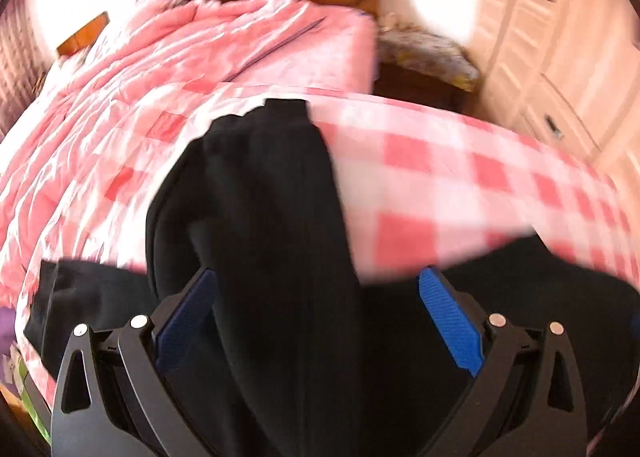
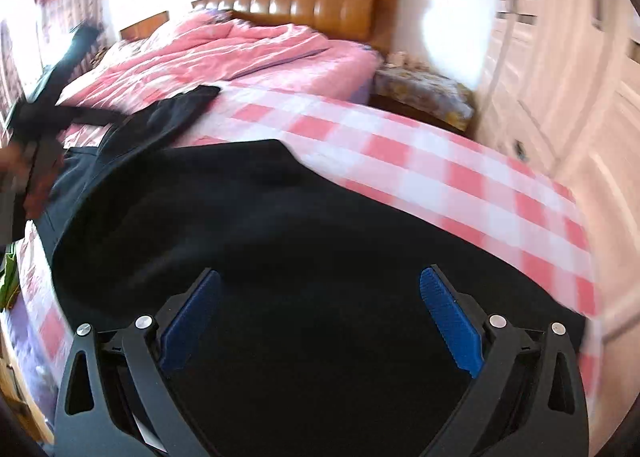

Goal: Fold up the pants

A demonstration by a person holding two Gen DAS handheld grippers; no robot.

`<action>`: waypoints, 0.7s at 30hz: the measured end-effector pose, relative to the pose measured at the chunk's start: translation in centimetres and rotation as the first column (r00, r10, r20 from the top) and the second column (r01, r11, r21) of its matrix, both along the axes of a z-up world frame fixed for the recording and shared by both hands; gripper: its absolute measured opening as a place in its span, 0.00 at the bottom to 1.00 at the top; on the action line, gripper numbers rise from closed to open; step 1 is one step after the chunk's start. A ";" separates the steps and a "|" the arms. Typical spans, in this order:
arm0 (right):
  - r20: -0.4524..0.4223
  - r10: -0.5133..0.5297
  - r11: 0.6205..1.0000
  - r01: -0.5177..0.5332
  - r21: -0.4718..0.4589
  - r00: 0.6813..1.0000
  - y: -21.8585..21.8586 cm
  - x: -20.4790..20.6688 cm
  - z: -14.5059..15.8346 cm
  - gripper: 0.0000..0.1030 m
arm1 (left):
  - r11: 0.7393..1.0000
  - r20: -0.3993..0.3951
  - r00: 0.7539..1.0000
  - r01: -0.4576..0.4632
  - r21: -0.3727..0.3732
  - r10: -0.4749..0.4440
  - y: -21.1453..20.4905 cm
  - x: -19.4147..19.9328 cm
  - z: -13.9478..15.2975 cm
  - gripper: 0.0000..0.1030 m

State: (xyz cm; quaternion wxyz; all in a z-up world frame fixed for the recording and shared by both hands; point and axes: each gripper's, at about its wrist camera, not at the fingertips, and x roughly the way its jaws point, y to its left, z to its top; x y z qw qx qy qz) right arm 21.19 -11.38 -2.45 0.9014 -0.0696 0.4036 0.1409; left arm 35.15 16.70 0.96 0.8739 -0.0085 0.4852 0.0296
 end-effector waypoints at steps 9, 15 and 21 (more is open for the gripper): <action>-0.083 0.028 0.999 -0.025 0.043 0.996 3.8 2.4 -3.6 0.94 | 0.995 -0.107 0.994 -0.018 0.094 0.028 -1.8 9.4 -5.0 0.85; -0.144 -0.003 0.994 0.018 0.108 0.990 2.7 3.4 -4.3 0.94 | 0.997 -0.094 0.994 -0.059 0.051 0.064 0.5 11.0 -6.4 0.33; -0.142 0.006 0.988 0.015 0.150 0.990 2.2 3.2 -4.2 0.94 | 0.998 0.036 0.998 -0.059 0.014 0.058 3.5 7.4 -2.9 0.09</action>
